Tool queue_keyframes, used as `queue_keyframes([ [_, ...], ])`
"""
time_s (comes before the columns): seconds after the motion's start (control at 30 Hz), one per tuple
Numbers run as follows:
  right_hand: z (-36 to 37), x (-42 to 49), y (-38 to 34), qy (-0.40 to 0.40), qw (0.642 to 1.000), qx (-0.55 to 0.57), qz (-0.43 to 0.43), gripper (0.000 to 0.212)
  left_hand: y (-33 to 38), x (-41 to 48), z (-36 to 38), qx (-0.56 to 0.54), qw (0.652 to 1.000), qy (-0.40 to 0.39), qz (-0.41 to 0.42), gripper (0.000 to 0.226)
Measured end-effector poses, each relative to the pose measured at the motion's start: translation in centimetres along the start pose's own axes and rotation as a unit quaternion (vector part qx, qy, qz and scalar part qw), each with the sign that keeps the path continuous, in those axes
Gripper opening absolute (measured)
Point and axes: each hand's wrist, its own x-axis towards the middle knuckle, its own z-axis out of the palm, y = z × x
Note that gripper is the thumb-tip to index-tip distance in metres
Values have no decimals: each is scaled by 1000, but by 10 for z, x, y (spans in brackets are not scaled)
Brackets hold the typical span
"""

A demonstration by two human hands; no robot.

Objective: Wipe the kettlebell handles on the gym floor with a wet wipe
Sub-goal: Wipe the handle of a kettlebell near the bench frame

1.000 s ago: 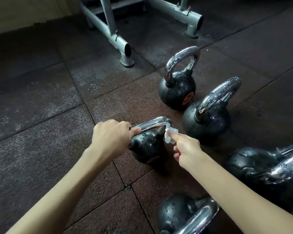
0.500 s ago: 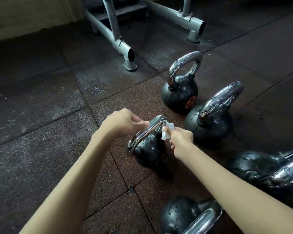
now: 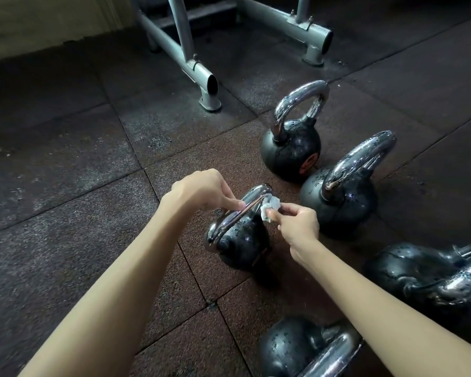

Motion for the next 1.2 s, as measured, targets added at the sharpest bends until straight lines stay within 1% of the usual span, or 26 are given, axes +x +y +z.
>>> queue_keyframes([
  [0.1, -2, -2, -4, 15, 999, 25, -24, 33, 1, 0, 0, 14, 1000, 10, -4, 37],
  [0.2, -4, -1, -9, 36, 997, 42, -63, 20, -1, -1, 0, 2, 1000, 6, -2, 35],
  [0.27, -6, -3, -11, 35, 996, 44, -73, 19, -2, -3, 2, -9, 1000, 8, 5, 33],
  [0.4, -8, -4, -15, 29, 996, 53, -59, 20, -2, -5, 4, -17, 1000, 18, 4, 32],
  [0.6, -5, -36, -12, -24, 989, 2, -147, 15, -6, -4, 6, -29, 999, 15, 6, 24],
  [0.67, -4, -34, -15, 3, 986, -16, -163, 15, -6, -5, 6, -40, 999, 18, 5, 27],
  [0.73, -6, -28, -21, 37, 987, -16, -155, 13, -5, -6, 6, -55, 998, 17, 3, 30],
  [0.8, -8, -30, -24, 41, 986, -19, -158, 12, -5, -6, 5, -60, 998, 14, 6, 30],
  [0.93, 1, -65, -14, -26, 973, -83, -214, 20, -9, -5, 6, -64, 998, 14, 9, 26],
  [1.0, 7, -71, -12, -22, 974, -82, -210, 22, -10, -5, 7, -67, 997, 20, 8, 28],
  [1.13, 6, -61, -20, 10, 984, -69, -162, 19, -7, -6, 5, -71, 997, 18, 3, 31],
  [1.2, 6, -68, -20, 0, 985, -78, -154, 22, -6, -7, 5, -69, 998, 13, 1, 32],
])
